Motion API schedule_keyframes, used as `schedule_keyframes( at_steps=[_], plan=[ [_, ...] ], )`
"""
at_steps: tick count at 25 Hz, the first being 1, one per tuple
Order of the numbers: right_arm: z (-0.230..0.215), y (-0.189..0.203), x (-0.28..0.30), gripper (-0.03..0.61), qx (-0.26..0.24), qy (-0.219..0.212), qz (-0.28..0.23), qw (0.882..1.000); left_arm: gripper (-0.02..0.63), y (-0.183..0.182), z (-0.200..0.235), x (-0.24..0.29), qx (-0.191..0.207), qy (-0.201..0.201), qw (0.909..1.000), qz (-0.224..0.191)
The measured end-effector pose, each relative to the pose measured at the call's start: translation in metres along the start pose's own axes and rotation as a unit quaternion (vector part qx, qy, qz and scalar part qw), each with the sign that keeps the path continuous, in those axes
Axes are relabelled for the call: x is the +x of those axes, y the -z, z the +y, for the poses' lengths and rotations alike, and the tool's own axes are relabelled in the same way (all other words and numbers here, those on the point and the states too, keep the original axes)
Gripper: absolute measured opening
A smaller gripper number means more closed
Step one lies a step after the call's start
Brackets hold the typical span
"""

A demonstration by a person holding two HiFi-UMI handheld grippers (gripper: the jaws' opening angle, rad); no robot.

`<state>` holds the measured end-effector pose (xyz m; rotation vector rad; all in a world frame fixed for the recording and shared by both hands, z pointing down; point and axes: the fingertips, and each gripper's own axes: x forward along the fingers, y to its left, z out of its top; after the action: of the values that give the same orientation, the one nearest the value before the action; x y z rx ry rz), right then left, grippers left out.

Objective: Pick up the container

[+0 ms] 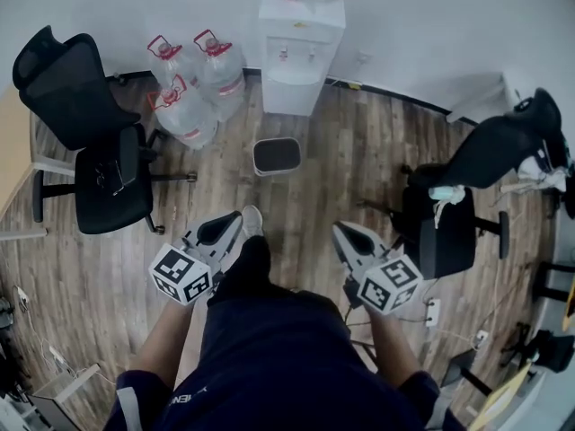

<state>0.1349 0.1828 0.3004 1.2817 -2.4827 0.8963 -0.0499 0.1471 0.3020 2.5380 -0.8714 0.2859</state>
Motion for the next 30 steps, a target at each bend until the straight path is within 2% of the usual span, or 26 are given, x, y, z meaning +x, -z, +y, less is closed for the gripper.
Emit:
schedule_keyframes(
  at_steps=[6,10,16,23,30],
  plan=[
    [-0.022,-0.048,0.087,0.017,0.012,0.027,0.022,0.999,0.026,-0.022,0.103,0.025,0.002,0.001,0.9995,0.031],
    [-0.037,-0.06,0.13,0.017,0.017,0.042,0.045,0.998,0.026,-0.028,0.156,0.04,-0.006,-0.007,0.9991,0.042],
    [-0.058,-0.06,0.182,0.017,0.035,0.053,0.081,0.995,0.026,-0.019,0.211,0.062,-0.026,-0.008,0.9975,0.066],
    [-0.1,-0.049,0.236,0.017,0.043,0.065,0.119,0.99,0.026,-0.001,0.252,0.1,-0.044,-0.013,0.9946,0.093],
    [-0.175,-0.013,0.288,0.017,0.053,0.084,0.164,0.981,0.026,0.049,0.296,0.162,-0.049,-0.029,0.9883,0.142]
  ],
)
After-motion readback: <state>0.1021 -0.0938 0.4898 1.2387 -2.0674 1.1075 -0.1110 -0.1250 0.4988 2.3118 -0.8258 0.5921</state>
